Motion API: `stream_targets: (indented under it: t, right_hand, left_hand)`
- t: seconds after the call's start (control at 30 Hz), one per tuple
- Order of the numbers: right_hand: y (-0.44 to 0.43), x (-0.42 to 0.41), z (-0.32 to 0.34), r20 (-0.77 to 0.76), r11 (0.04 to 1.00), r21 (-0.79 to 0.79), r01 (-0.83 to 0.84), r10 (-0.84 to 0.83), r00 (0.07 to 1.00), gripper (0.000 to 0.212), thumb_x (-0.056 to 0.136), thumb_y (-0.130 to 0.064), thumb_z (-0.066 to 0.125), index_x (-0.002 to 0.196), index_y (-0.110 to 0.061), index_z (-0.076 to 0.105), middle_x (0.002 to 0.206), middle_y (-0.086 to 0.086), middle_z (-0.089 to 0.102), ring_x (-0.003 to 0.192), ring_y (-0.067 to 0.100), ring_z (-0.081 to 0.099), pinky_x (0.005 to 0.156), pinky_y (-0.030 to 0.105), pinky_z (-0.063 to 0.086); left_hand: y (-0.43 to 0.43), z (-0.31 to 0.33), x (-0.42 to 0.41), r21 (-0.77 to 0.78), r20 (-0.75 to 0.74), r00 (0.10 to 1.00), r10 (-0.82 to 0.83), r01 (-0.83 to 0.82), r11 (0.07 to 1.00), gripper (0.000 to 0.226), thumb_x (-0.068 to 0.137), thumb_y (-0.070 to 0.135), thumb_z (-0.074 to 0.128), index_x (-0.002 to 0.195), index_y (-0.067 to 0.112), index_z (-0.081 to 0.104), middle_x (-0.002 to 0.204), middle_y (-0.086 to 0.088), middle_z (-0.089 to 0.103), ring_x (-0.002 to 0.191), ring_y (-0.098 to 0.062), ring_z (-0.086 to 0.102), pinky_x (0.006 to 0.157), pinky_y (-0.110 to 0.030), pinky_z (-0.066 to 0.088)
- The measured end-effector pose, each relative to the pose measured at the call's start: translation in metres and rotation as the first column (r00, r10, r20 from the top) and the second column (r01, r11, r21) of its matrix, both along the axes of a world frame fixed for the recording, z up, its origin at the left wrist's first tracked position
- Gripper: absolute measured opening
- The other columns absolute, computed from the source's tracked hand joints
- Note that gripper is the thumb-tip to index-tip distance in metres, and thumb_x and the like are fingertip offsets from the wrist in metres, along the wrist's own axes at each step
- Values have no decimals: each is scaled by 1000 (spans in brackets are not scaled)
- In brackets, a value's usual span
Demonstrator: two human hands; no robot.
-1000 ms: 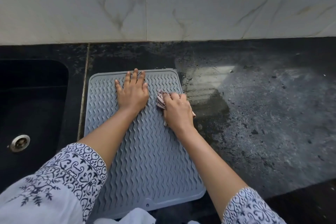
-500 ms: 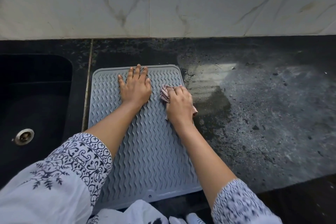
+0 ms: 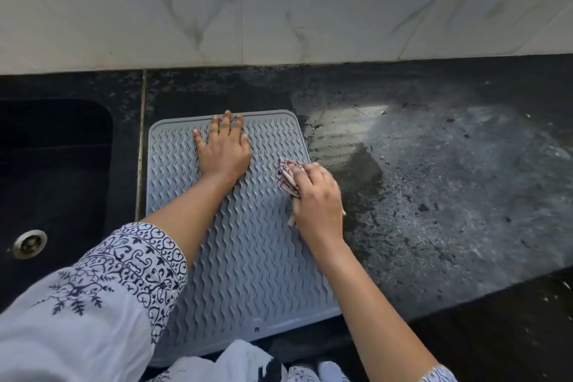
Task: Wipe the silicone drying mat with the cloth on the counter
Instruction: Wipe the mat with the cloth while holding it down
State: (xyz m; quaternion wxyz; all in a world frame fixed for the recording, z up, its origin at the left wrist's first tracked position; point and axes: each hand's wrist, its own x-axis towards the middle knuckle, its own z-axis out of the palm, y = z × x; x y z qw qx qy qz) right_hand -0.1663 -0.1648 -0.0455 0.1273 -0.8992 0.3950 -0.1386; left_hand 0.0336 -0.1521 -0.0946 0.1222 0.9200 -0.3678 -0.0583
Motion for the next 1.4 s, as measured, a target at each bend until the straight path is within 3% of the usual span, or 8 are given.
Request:
stream_targets:
  t: [0.23,0.5,0.63,0.87,0.97,1.07,1.23,1.4]
  right_hand:
    - [16,-12,-21,-93,995,-88,-44,36,995,38,72,-1,67,109,-8,64,107,12,66,105,35,59,77,44,51]
    - [53,-70,6,-25,985,171,-24,29,999,44,75,1,62,117,-9,61,112,7,60,104,26,52,86,39,48]
    - [19,0,-5,24,996,58,72,-73,997,44,79,0,59,122,-11,59,123,9,60,120,28,48,95,45,41]
    - [65,-50,-12,-119,999,-24,26,-29,992,42,69,-1,72,110,-11,65,106,7,65,94,28,59,70,39,51]
    - [100,-84,8,-225,993,116,35,-8,974,46,65,-6,78,108,-15,65,101,2,65,88,23,58,66,35,52]
    - [82,-78,22,-155,988,151,38,-14,988,41,88,-12,56,128,-20,51,117,-1,56,101,18,47,80,31,46]
    - [23,1,5,-15,994,28,104,-104,995,45,89,-7,50,133,-16,49,131,5,53,123,24,42,98,36,36]
    - [28,-15,-13,-154,1000,-27,-14,10,988,34,74,-1,62,107,-9,64,103,11,65,94,34,58,68,40,49]
  left_hand:
    - [0,0,1,-6,-5,1000,-1,1,1000,54,99,39,21,151,29,15,161,3,7,148,-19,4,115,-57,-2]
    - [0,2,1,3,-20,1000,-21,21,1000,54,99,39,20,151,27,15,161,3,6,148,-20,2,115,-58,-4]
    - [1,-1,0,1,-6,1000,-13,13,1000,54,99,39,20,152,28,14,161,3,6,148,-19,3,115,-57,-3]
    - [-1,-2,3,0,-10,1000,-16,16,1000,55,98,40,20,151,28,15,161,3,8,148,-20,4,114,-57,-4]
    - [0,-2,2,1,-6,1000,-13,13,1000,55,98,40,20,151,28,15,161,2,8,148,-20,4,114,-57,-5]
    - [-1,-2,2,2,-7,1000,-13,13,1000,55,98,40,19,151,28,15,161,3,8,148,-20,3,114,-57,-5]
    - [-1,-3,2,8,2,1000,-8,8,1000,55,98,41,19,151,28,15,161,3,7,148,-20,4,115,-57,-5]
    - [-2,-2,2,14,6,1000,-14,13,1000,55,97,40,19,151,27,16,161,2,8,148,-21,3,115,-58,-4]
